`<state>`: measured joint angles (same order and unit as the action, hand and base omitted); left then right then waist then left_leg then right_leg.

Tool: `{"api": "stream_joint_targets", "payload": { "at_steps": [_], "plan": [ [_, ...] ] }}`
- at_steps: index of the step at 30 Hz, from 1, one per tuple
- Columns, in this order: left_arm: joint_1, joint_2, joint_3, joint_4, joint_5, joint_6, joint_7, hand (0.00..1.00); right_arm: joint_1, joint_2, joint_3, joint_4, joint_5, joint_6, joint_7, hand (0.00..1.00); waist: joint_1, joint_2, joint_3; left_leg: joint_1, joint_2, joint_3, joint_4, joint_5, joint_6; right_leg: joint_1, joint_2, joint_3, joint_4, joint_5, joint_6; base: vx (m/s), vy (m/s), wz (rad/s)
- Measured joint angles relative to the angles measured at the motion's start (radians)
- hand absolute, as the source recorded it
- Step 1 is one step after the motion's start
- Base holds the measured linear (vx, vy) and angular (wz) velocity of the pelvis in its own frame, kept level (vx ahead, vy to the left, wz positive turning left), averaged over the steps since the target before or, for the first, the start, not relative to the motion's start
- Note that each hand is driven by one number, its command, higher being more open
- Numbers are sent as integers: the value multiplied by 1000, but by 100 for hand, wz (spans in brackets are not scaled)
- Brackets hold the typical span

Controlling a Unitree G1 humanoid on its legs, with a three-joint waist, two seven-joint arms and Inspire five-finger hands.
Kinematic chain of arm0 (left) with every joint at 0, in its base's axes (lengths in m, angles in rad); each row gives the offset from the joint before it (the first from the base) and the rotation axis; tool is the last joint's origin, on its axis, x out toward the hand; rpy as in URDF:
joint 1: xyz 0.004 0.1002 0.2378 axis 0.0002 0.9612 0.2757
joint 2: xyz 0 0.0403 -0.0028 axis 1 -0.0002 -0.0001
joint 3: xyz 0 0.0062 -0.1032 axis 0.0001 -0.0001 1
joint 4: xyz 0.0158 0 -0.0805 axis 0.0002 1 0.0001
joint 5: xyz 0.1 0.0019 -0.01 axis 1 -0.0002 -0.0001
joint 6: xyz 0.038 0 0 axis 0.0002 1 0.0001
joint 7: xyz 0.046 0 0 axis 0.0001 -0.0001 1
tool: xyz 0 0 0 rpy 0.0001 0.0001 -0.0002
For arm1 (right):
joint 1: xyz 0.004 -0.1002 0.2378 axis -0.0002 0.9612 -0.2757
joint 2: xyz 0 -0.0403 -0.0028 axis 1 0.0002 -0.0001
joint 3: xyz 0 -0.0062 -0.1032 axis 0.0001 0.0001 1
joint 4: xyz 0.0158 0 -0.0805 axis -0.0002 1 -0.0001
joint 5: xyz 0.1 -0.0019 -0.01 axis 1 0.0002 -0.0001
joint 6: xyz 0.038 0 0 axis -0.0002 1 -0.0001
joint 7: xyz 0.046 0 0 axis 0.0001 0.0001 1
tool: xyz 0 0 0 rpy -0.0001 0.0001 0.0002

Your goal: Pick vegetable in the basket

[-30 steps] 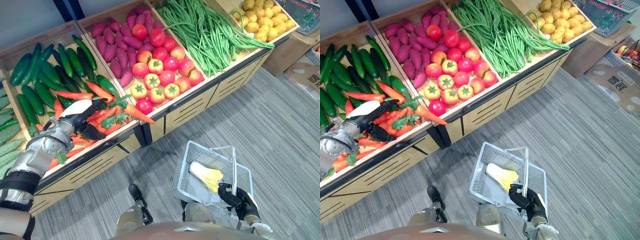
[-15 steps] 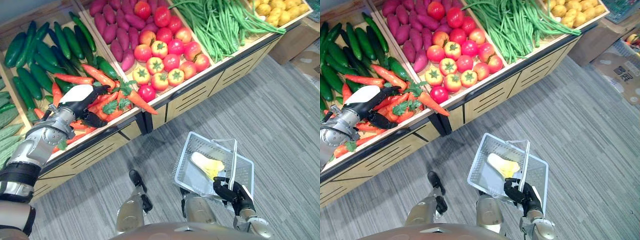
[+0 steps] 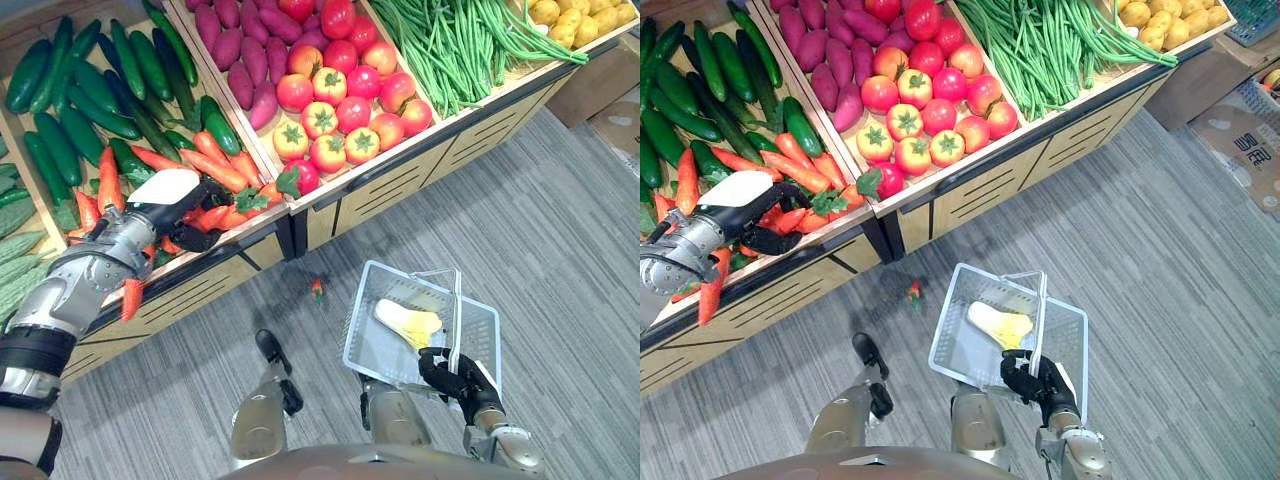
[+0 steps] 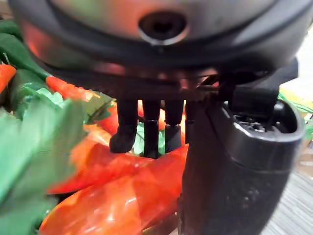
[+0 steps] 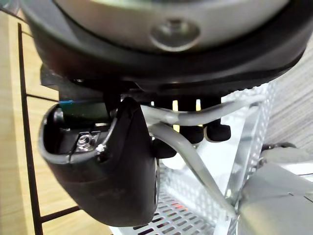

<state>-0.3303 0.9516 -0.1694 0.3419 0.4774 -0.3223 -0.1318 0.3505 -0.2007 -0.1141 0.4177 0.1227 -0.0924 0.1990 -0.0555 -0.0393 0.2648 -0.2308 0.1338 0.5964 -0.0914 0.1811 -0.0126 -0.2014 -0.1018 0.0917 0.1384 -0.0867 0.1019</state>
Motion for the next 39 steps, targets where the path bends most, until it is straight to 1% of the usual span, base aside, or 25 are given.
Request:
{"api": "stream_joint_targets", "payload": {
  "at_steps": [6, 11, 15, 18, 20, 22, 26, 30, 34, 35, 39],
  "plan": [
    [-22, -7, 0, 2, 0, 3, 0, 0, -4, 0, 7, 0, 0, 0, -1, 0, -1, -6, 5, 3, 0, 0, 0, 3, -3, 5, 0, 0, -1, 0, 0, 34, 4, 0],
    [-26, -46, 12, 23, -1, 42, -1, 0, -6, 3, 7, 3, 0, 0, -1, 0, -5, -7, 5, 29, 0, -4, 0, -1, -5, 39, 0, -4, -14, -2, -3, 24, -2, 1],
    [-34, -47, 9, 24, -8, 56, -8, 0, -8, 21, -5, 12, 2, 0, -3, 0, -28, -6, 4, 34, -4, -33, 0, 0, -5, 63, -2, -27, -22, -3, -6, 43, -7, 16],
    [-65, -51, -13, 54, -10, 66, -16, 0, -10, 58, -43, 35, 3, 0, -6, 0, -36, -11, 1, 57, -6, -55, 0, 11, 4, 95, -2, -44, -23, -7, -10, 54, -12, 15],
    [-71, -51, -13, 64, -10, 74, -18, 0, -10, 68, -60, 51, 5, 0, -6, 0, -44, -12, -1, 72, -11, -65, 0, 11, 3, 115, -3, -58, -23, -10, -12, 44, -13, 17],
    [-79, -51, -13, 64, -25, 81, -18, 0, -10, 83, -95, 67, 19, 2, -8, 0, -57, -11, -5, 82, -18, -83, 0, 12, 2, 136, -3, -71, -23, -19, -15, 45, -11, 23],
    [-89, -51, -13, 64, -49, 82, -17, 0, -8, 85, -170, 126, 51, 10, -13, 0, -60, -9, -48, 98, -20, -100, 0, 13, 1, 158, 0, -86, -18, -30, -17, 25, -19, 11],
    [-94, -51, -12, 64, -88, 82, -13, 0, -7, 86, -270, 178, 82, 17, -17, 0, -63, 6, -94, 113, -20, -112, 0, 15, -2, 175, 2, -89, -15, -36, -20, 13, -10, 8],
    [-94, -51, -12, 60, -99, 80, -11, 0, -7, 85, -360, 212, 96, 18, -26, 0, -69, 19, -121, 121, -20, -124, -1, 13, -4, 185, 4, -98, -16, -37, -20, -24, 2, 7],
    [-94, -51, -9, 60, -124, 79, -11, 0, -8, 85, -396, 229, 100, 19, -31, 0, -70, 19, -129, 121, -20, -127, -1, 9, -11, 187, 4, -101, -15, -38, -21, -30, 10, 9],
    [-94, -51, -5, 57, -127, 79, -11, 0, -12, 74, -523, 275, 101, 28, -40, 0, -70, 12, -151, 126, -21, -127, -1, 9, -11, 189, 3, -98, -15, -37, -21, -7, 4, 1]
  ]
}}
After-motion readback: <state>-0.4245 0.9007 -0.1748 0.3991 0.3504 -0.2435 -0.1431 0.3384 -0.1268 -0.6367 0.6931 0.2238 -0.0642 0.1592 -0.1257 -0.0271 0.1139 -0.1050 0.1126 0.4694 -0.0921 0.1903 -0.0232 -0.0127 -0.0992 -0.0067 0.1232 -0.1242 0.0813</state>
